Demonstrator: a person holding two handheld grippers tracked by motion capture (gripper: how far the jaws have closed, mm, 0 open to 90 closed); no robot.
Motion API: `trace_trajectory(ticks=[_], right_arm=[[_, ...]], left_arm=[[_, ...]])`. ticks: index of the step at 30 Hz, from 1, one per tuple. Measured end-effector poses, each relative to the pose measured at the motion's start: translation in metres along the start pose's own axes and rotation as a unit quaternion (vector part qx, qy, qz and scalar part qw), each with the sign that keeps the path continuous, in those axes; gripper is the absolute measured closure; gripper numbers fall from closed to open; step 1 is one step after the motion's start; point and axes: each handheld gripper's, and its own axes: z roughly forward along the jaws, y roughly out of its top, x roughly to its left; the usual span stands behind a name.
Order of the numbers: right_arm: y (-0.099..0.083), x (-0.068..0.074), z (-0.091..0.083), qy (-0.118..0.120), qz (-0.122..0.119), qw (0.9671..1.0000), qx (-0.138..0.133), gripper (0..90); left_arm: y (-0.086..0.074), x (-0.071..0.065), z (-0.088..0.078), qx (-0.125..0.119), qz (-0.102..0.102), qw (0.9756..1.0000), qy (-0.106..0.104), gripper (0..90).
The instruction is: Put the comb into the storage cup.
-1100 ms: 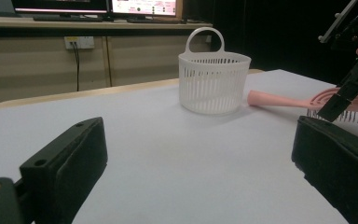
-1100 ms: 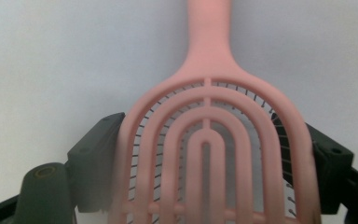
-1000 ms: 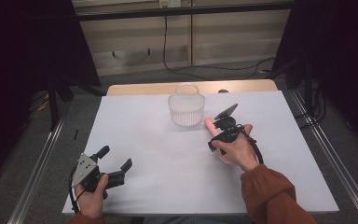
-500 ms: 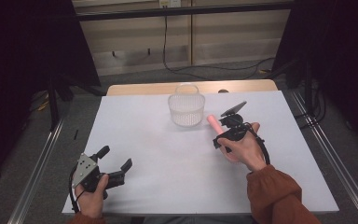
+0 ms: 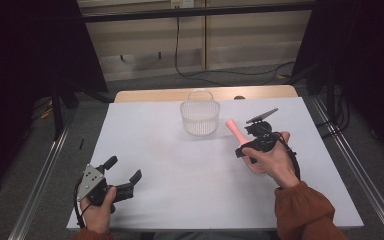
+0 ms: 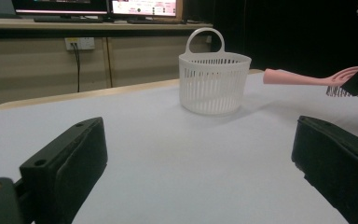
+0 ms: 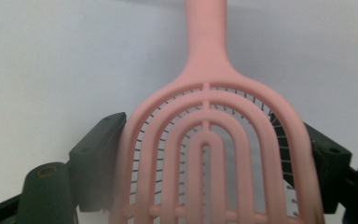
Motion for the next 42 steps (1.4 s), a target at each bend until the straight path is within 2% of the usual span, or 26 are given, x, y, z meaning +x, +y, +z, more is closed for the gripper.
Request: trace_trajectory(ticks=[4, 7, 15, 18, 22, 26, 28, 30, 34, 38, 40, 41, 42], right_arm=[[-0.005, -0.002, -0.004, 0.009, -0.005, 0.9998, -0.016, 21.0], [-0.008, -0.004, -0.006, 0.016, -0.012, 0.9995, -0.024, 21.0], [-0.015, -0.008, -0.010, 0.034, -0.020, 0.9983, -0.044, 21.1], [-0.018, -0.008, -0.014, 0.045, -0.028, 0.9971, -0.054, 21.1], [-0.021, -0.007, -0.017, 0.054, -0.034, 0.9962, -0.060, 21.1], [-0.023, -0.006, -0.017, 0.060, -0.044, 0.9953, -0.061, 21.1], [-0.025, -0.006, -0.017, 0.070, -0.046, 0.9946, -0.062, 21.1], [-0.025, -0.005, -0.017, 0.072, -0.051, 0.9942, -0.062, 21.1], [-0.027, -0.002, -0.017, 0.081, -0.065, 0.9925, -0.064, 21.1], [-0.029, 0.001, -0.018, 0.093, -0.075, 0.9908, -0.063, 21.1], [-0.030, 0.003, -0.018, 0.095, -0.079, 0.9903, -0.063, 21.1], [-0.030, 0.003, -0.018, 0.097, -0.080, 0.9900, -0.064, 21.1], [-0.029, 0.004, -0.019, 0.100, -0.082, 0.9894, -0.066, 21.1]], left_arm=[[0.000, 0.000, 0.001, 0.000, 0.000, 1.0000, -0.006, 2.9], [0.001, 0.001, 0.003, 0.005, 0.001, 0.9998, -0.020, 2.5], [0.009, -0.003, 0.006, 0.010, 0.032, 0.9980, -0.053, 1.9], [0.012, -0.005, 0.007, 0.014, 0.025, 0.9965, -0.078, 1.9], [0.015, -0.009, 0.010, 0.017, 0.043, 0.9941, -0.098, 1.9], [0.018, -0.014, 0.015, 0.023, 0.051, 0.9932, -0.102, 2.1], [0.019, -0.020, 0.019, 0.035, 0.075, 0.9925, -0.091, 2.1], [0.019, -0.025, 0.023, 0.037, 0.075, 0.9913, -0.102, 2.6], [0.020, -0.029, 0.027, 0.046, 0.096, 0.9885, -0.108, 4.2], [0.022, -0.031, 0.030, 0.057, 0.093, 0.9872, -0.116, 5.2], [0.024, -0.032, 0.030, 0.073, 0.084, 0.9857, -0.126, 4.5], [0.025, -0.033, 0.030, 0.072, 0.083, 0.9850, -0.133, 3.2], [0.025, -0.033, 0.030, 0.066, 0.090, 0.9832, -0.144, 3.1]])
